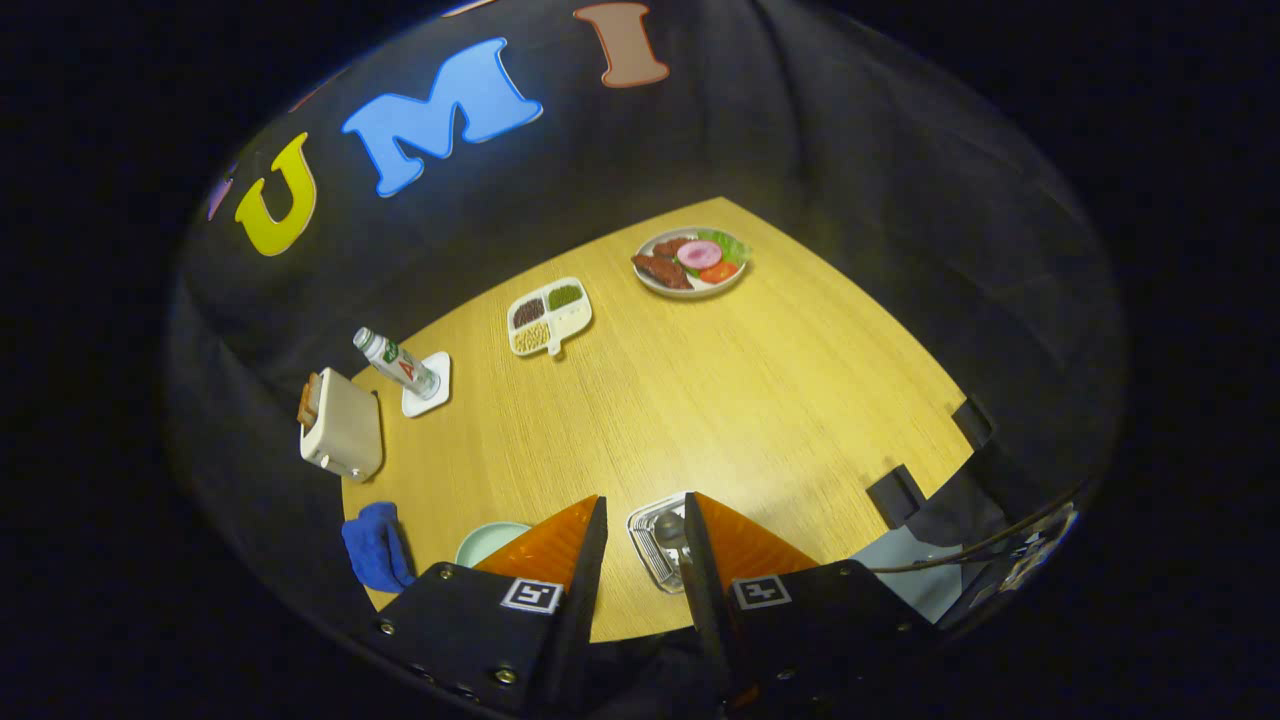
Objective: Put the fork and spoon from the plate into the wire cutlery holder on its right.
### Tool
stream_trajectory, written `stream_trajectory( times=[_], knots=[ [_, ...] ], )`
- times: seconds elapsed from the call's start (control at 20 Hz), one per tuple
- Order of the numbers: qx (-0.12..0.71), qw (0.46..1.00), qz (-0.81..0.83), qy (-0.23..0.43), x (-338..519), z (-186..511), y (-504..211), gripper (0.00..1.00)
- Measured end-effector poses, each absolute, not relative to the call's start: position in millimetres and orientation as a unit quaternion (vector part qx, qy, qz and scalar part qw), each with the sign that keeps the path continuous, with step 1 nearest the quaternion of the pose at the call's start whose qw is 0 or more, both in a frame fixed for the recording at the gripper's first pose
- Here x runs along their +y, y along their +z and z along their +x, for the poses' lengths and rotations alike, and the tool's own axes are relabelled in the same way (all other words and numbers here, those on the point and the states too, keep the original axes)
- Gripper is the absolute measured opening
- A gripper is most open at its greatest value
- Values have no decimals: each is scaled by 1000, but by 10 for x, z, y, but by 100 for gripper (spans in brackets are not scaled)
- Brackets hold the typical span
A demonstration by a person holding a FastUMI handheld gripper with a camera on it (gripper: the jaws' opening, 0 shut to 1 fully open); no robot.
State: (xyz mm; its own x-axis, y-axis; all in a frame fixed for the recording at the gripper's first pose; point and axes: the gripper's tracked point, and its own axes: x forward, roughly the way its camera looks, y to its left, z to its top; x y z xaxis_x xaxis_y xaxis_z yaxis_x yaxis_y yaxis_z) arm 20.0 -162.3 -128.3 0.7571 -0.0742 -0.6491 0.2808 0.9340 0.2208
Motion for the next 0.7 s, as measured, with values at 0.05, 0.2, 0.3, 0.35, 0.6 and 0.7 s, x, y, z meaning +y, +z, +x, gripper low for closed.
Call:
stream_trajectory(
  times=[0.05, 0.2, 0.3, 0.35, 0.6, 0.7],
  knots=[
    [298, 937, 149, -102, -1653, 245, -1102, 47],
    [188, 970, 106, -113, -1669, 301, -523, 47],
    [111, 984, 72, -116, -1596, 302, -110, 47],
    [73, 989, 55, -117, -1556, 265, 93, 47],
    [-52, 994, -1, -100, -1278, 155, 822, 47],
    [-83, 992, 5, -95, -1204, 125, 1022, 47]
  ],
)
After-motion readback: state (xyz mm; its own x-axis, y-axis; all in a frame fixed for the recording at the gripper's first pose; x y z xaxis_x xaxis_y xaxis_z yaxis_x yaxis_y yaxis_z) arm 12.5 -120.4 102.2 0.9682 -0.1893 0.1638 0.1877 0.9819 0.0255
